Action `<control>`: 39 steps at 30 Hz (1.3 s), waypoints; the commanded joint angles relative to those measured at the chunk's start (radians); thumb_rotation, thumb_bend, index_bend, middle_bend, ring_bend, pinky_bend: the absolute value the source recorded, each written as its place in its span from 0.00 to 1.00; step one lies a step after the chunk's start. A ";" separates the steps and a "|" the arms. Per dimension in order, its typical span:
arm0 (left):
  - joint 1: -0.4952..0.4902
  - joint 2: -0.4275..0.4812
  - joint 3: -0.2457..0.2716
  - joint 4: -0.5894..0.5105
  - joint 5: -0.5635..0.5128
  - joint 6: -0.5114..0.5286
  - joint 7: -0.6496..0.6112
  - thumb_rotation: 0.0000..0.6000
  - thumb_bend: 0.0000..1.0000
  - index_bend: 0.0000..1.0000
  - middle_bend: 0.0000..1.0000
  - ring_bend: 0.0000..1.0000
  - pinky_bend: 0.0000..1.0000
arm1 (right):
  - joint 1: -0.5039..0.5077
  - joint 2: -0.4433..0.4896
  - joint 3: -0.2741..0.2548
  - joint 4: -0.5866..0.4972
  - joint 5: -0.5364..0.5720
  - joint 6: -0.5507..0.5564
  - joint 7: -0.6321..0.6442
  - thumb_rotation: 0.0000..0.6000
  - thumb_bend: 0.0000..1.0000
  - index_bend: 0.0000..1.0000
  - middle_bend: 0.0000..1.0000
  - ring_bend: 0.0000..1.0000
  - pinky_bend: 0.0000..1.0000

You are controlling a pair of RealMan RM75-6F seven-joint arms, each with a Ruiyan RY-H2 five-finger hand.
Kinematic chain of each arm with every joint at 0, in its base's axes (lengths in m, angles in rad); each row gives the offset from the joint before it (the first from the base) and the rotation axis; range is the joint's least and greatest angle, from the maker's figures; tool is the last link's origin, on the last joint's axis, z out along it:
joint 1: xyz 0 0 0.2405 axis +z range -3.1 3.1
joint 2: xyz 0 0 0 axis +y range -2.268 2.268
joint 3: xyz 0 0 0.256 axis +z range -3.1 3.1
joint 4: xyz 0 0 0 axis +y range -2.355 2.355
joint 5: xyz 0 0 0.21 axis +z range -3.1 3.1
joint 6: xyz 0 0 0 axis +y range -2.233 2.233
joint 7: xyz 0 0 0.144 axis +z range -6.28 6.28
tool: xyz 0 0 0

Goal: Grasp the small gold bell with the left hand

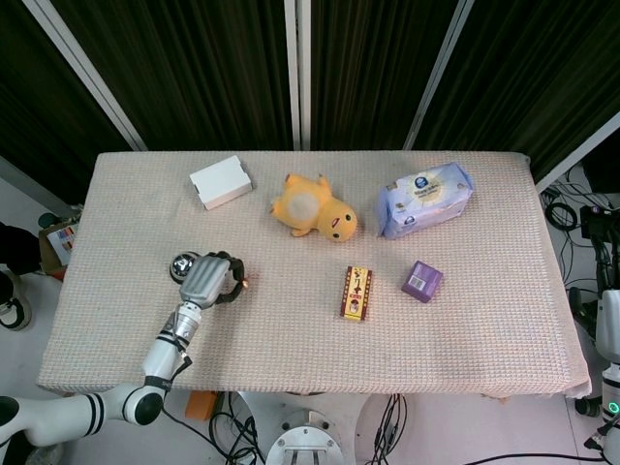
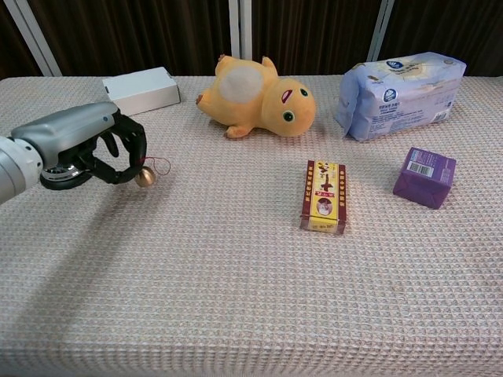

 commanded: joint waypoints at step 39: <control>-0.012 0.040 0.051 -0.032 0.112 -0.001 0.085 1.00 0.49 0.76 0.63 0.41 0.43 | -0.001 0.001 -0.007 -0.009 0.012 -0.029 0.031 1.00 0.29 0.00 0.00 0.00 0.00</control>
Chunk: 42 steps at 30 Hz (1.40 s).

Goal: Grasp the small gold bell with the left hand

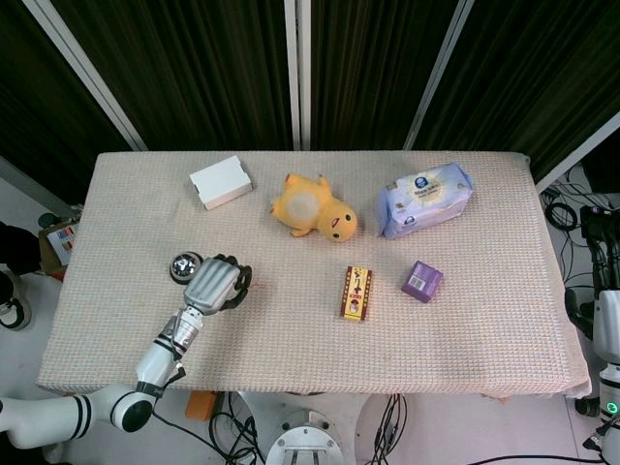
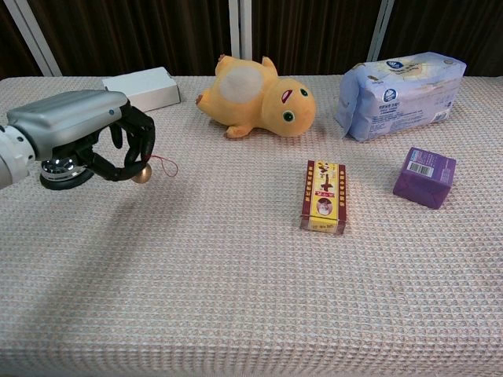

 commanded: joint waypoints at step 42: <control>0.011 -0.093 0.028 0.193 0.026 -0.008 -0.034 1.00 0.46 0.55 0.60 0.41 0.43 | 0.002 -0.005 -0.006 0.012 0.017 -0.025 -0.002 1.00 0.29 0.00 0.00 0.00 0.00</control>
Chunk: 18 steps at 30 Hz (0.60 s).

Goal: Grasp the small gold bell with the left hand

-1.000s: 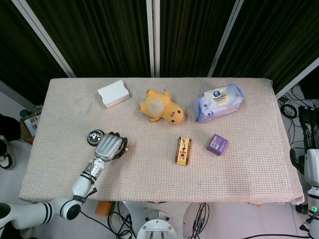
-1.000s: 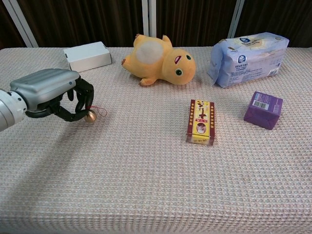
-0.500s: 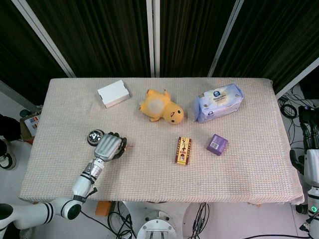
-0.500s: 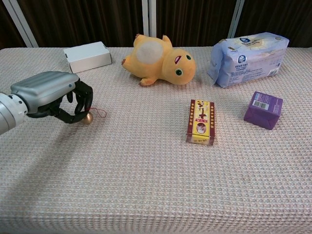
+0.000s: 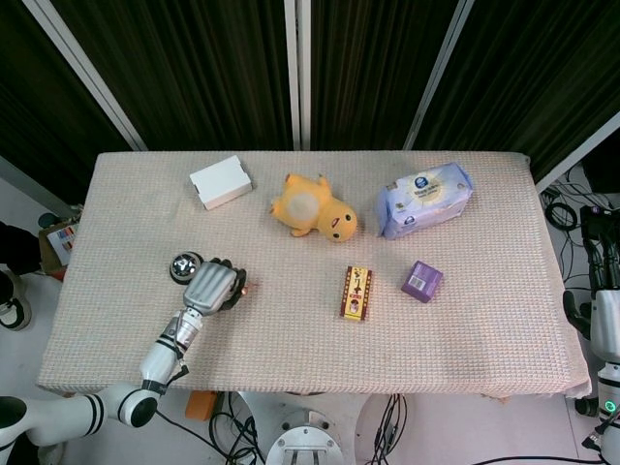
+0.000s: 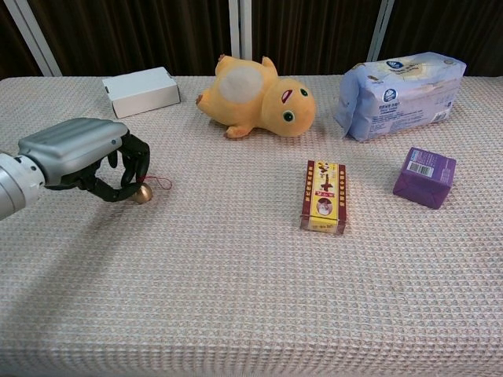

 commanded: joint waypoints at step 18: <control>0.010 0.026 0.011 -0.020 0.034 0.019 0.002 1.00 0.35 0.27 0.51 0.36 0.42 | -0.002 0.003 0.002 -0.003 -0.001 0.006 -0.001 1.00 0.29 0.00 0.00 0.00 0.00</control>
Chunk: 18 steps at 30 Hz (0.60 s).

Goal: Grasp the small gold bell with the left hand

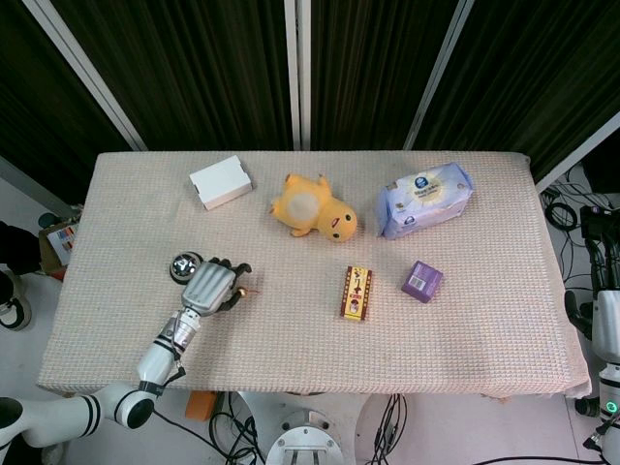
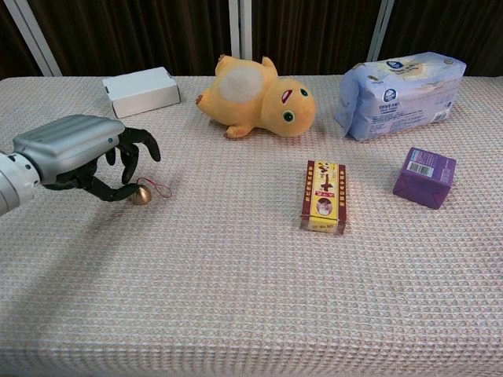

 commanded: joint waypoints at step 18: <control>0.388 0.486 0.205 -0.173 0.202 0.514 -0.187 0.39 0.22 0.09 0.10 0.08 0.21 | -0.075 0.088 -0.093 0.025 -0.046 -0.001 0.045 1.00 0.24 0.00 0.00 0.00 0.00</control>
